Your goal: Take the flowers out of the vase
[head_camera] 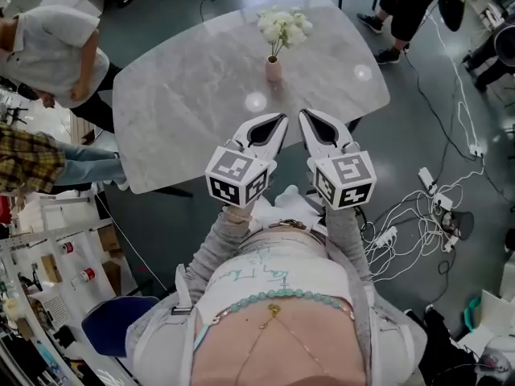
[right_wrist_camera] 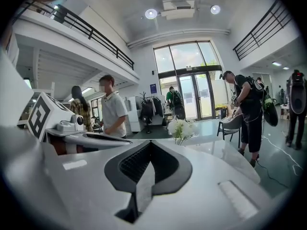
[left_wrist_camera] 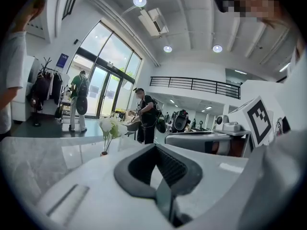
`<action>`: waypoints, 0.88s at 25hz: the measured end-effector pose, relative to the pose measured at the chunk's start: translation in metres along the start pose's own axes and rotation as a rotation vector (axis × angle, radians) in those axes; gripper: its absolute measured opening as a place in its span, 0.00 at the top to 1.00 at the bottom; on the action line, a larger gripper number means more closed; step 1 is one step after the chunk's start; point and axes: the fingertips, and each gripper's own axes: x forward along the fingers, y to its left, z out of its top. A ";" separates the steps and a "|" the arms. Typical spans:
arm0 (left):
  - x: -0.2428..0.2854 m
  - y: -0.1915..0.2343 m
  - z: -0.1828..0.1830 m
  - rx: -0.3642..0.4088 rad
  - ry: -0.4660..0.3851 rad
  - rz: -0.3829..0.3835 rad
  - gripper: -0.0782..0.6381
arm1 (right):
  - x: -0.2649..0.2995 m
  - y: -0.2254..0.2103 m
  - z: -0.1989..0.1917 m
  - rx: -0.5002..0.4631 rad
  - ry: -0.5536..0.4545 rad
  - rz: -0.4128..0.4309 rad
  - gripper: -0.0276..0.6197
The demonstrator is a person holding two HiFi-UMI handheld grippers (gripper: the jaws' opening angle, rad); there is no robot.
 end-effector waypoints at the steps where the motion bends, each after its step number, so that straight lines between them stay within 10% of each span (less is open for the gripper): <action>1: 0.002 0.002 -0.001 -0.005 0.001 0.008 0.89 | 0.002 -0.003 0.000 0.000 0.000 0.007 0.92; 22: 0.059 0.030 0.006 -0.030 0.040 -0.027 0.89 | 0.040 -0.051 -0.001 0.026 0.049 -0.011 0.91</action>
